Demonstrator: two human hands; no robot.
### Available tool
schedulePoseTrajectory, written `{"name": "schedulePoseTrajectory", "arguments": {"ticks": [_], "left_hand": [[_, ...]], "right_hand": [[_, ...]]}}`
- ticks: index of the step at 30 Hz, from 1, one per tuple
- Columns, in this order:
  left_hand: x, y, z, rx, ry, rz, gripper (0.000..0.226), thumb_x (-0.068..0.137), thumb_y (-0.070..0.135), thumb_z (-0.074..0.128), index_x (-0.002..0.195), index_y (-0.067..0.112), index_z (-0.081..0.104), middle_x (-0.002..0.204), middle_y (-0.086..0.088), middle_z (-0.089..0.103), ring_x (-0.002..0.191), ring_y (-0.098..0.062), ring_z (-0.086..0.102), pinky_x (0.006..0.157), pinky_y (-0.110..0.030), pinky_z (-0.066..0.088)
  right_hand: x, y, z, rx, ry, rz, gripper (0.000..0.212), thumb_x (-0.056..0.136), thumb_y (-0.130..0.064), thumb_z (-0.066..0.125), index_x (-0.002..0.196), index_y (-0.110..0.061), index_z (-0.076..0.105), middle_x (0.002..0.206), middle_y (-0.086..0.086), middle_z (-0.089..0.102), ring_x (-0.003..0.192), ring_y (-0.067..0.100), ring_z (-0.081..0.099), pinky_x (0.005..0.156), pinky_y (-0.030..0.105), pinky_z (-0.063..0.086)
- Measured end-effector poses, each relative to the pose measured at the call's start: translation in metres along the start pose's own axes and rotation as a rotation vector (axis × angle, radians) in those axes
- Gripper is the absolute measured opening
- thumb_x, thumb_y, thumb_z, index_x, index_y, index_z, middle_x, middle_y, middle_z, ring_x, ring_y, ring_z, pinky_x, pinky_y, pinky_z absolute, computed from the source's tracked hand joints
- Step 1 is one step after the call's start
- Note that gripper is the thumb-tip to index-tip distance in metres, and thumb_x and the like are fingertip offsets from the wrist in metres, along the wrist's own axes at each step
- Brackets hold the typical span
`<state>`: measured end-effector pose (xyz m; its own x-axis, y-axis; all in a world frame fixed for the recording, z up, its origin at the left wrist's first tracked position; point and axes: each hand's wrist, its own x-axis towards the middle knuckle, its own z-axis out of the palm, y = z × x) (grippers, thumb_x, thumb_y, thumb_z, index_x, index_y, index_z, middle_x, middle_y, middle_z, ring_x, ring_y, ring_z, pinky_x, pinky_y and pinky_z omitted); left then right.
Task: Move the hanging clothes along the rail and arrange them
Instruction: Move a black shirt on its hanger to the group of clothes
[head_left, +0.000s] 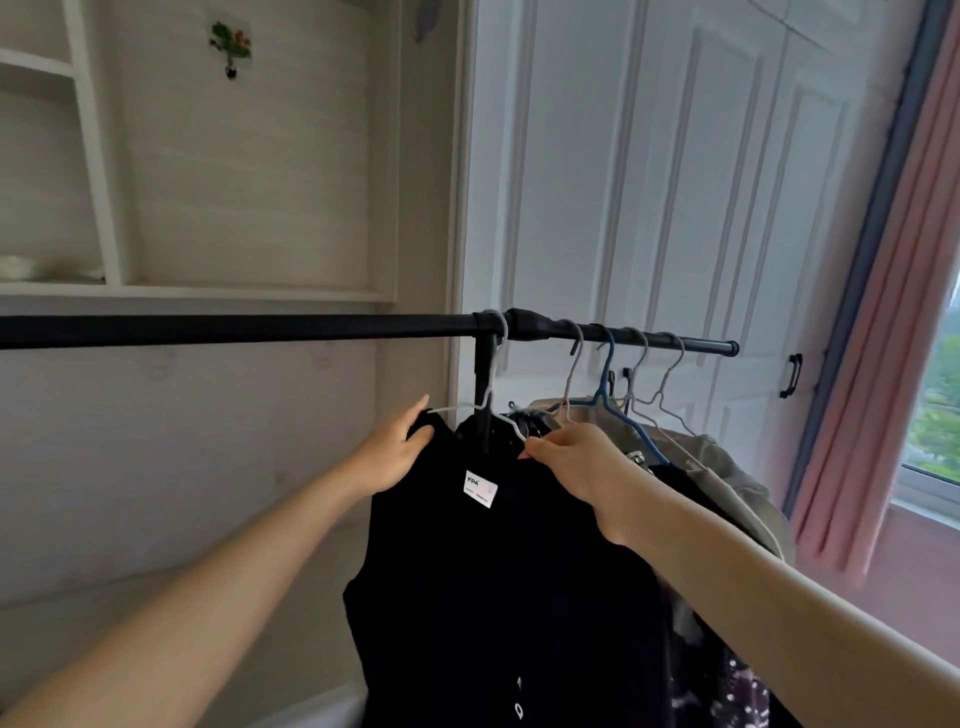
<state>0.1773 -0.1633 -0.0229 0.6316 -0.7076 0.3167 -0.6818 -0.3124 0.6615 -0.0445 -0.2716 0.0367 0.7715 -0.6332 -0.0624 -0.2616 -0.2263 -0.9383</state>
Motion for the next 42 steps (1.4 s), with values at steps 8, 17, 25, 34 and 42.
{"name": "schedulePoseTrajectory", "arguments": {"ticks": [8, 17, 25, 34, 42], "left_hand": [[-0.021, -0.003, 0.0, 0.006, -0.078, -0.042, 0.08, 0.097, 0.021, 0.052, 0.152, 0.022, -0.005, 0.161, -0.002, -0.003, 0.148, -0.016, 0.005, 0.119, -0.029, 0.011], [-0.083, 0.005, -0.012, -0.054, -0.149, -0.124, 0.061, 0.093, 0.012, 0.057, 0.148, 0.013, 0.031, 0.145, -0.008, 0.044, 0.132, -0.017, 0.043, 0.097, -0.019, 0.035], [-0.187, 0.023, -0.038, 0.035, 0.057, -0.151, 0.028, 0.09, 0.016, 0.058, 0.118, 0.016, 0.062, 0.114, -0.001, 0.067, 0.109, -0.014, 0.062, 0.1, -0.03, 0.046], [-0.326, 0.03, -0.103, 0.235, 0.28, -0.276, 0.029, 0.096, 0.017, 0.049, 0.122, 0.014, 0.06, 0.113, 0.002, 0.062, 0.106, -0.01, 0.058, 0.083, -0.017, 0.039], [-0.402, 0.011, -0.183, 0.34, 0.663, -0.314, 0.029, 0.089, 0.008, 0.056, 0.115, 0.018, 0.064, 0.108, 0.003, 0.064, 0.103, -0.009, 0.058, 0.091, -0.022, 0.044]], "right_hand": [[-0.011, -0.008, 0.013, -0.124, -0.059, -0.023, 0.03, 0.1, -0.025, 0.046, 0.095, -0.01, 0.071, 0.098, 0.016, 0.07, 0.088, 0.028, 0.066, 0.089, 0.04, 0.054], [-0.044, -0.004, 0.008, -0.637, 0.045, -0.308, 0.031, 0.094, -0.022, 0.05, 0.111, 0.001, 0.063, 0.093, 0.018, 0.069, 0.076, 0.022, 0.059, 0.076, 0.037, 0.052], [-0.109, -0.003, 0.026, -0.597, 0.045, -0.52, 0.023, 0.093, -0.015, 0.048, 0.11, -0.012, 0.064, 0.103, 0.006, 0.062, 0.095, 0.026, 0.058, 0.072, 0.026, 0.044], [-0.163, 0.01, 0.103, -0.42, -0.223, -0.495, 0.02, 0.088, -0.009, 0.052, 0.093, -0.002, 0.07, 0.084, 0.009, 0.066, 0.082, 0.024, 0.059, 0.076, 0.03, 0.048], [-0.187, -0.009, 0.195, -0.347, -0.443, -0.483, 0.028, 0.081, -0.005, 0.05, 0.064, -0.021, 0.066, 0.085, 0.005, 0.07, 0.083, 0.026, 0.063, 0.064, 0.027, 0.046]]}}
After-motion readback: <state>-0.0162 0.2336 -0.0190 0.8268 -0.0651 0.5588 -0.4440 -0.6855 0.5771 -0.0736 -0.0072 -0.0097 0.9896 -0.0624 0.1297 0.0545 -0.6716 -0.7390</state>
